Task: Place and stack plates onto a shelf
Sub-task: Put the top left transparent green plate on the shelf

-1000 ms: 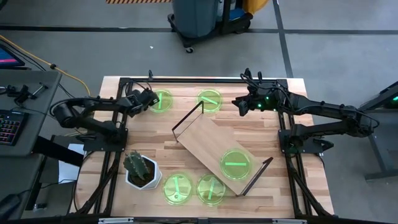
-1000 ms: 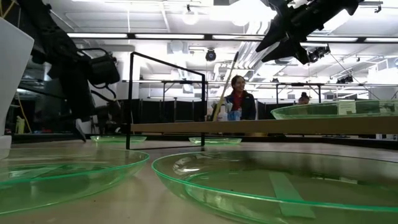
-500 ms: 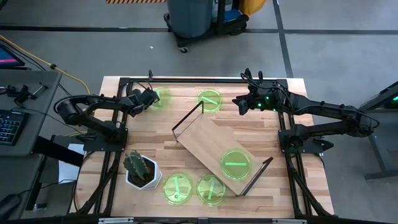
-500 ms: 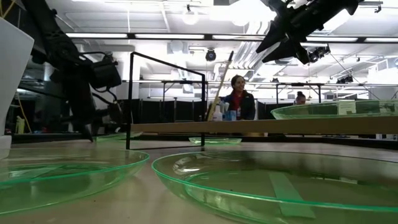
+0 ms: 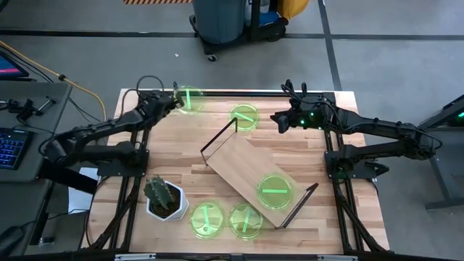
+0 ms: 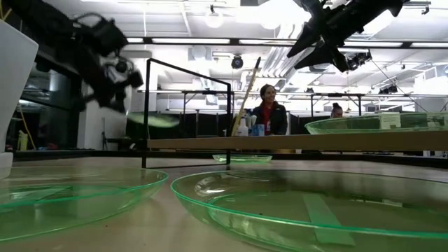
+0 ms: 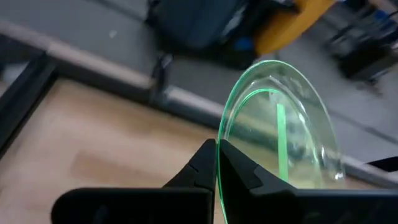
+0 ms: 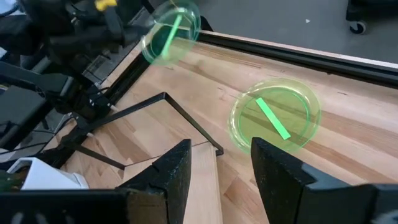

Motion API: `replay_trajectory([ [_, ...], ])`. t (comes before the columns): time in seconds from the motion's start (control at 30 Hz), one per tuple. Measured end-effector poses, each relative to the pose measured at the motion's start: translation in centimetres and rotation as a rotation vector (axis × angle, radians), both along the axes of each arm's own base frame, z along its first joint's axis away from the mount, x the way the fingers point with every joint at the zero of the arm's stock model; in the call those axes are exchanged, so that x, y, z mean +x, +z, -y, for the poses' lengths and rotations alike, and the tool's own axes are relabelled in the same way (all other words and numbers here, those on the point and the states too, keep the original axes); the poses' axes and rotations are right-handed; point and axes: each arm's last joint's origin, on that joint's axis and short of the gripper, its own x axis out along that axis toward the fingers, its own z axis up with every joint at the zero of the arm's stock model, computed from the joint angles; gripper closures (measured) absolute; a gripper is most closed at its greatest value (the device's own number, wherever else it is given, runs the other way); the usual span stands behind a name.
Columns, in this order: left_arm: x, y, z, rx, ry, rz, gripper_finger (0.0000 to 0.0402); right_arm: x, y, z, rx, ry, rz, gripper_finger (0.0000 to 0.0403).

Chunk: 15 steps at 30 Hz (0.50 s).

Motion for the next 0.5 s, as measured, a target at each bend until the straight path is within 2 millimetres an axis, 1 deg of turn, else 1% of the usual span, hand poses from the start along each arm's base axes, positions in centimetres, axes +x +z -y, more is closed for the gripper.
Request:
replay_trajectory([
  [0.13,0.8,4.1,-0.3,0.118,-0.069,0.040,0.0401,0.1,0.2,0.0,-0.008,0.001,0.025,0.0252],
  [0.27,2.8,9.5,0.0,0.253,-0.213,0.067,0.0401,0.2,0.3,0.0,-0.016,0.004,0.037,0.0252],
  [0.37,4.8,13.5,1.0,0.354,-0.344,0.048,0.0401,0.2,0.3,0.1,-0.018,0.004,0.036,0.0252],
  [0.5,7.9,18.1,3.6,0.439,-0.563,-0.027,0.0402,0.1,0.3,0.2,-0.043,0.010,0.024,0.0252],
])
